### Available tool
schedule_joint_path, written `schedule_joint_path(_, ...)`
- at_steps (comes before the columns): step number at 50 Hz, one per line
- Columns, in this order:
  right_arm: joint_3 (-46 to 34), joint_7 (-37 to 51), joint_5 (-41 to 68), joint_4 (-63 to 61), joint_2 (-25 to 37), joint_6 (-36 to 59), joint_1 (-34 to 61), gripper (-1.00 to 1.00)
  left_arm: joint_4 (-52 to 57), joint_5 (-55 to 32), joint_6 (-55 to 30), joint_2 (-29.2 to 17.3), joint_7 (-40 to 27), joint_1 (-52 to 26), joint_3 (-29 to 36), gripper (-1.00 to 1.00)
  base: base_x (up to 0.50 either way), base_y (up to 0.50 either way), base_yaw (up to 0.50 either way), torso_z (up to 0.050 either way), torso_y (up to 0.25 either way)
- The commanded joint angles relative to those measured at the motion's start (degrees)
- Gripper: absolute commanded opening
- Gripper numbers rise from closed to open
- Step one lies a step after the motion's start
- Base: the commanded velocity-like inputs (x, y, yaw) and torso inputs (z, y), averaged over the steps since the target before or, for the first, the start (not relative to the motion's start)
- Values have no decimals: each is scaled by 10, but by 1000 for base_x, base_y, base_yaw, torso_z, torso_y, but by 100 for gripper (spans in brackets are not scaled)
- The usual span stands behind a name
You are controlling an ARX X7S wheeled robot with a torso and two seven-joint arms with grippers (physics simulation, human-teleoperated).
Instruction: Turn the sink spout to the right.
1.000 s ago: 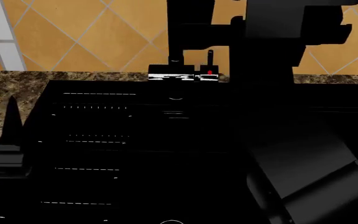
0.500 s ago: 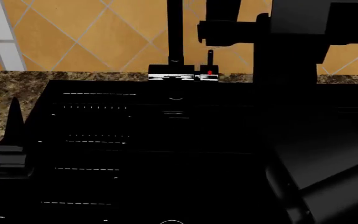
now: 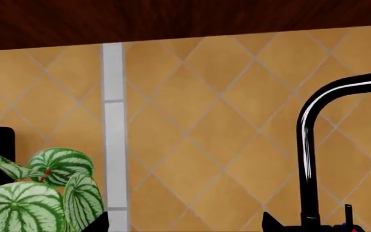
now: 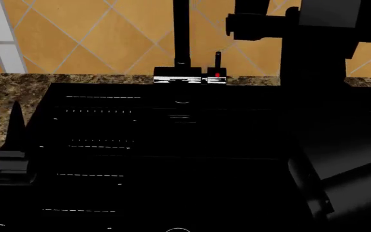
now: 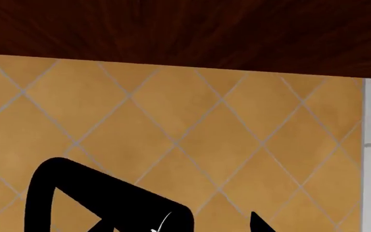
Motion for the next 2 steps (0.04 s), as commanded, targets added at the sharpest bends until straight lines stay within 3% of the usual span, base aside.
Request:
schedule_joint_path(1,-3,-12,-16,47,1,-25,16,100,-1,2,-3,-2,-3,-2,4,100,0,0,0,0,0)
schedule_joint_path(2,-4,-14,-18,53,1,-28,17,100,0,3,-5,-2,-3,-2,5,100,0,0,0,0,0)
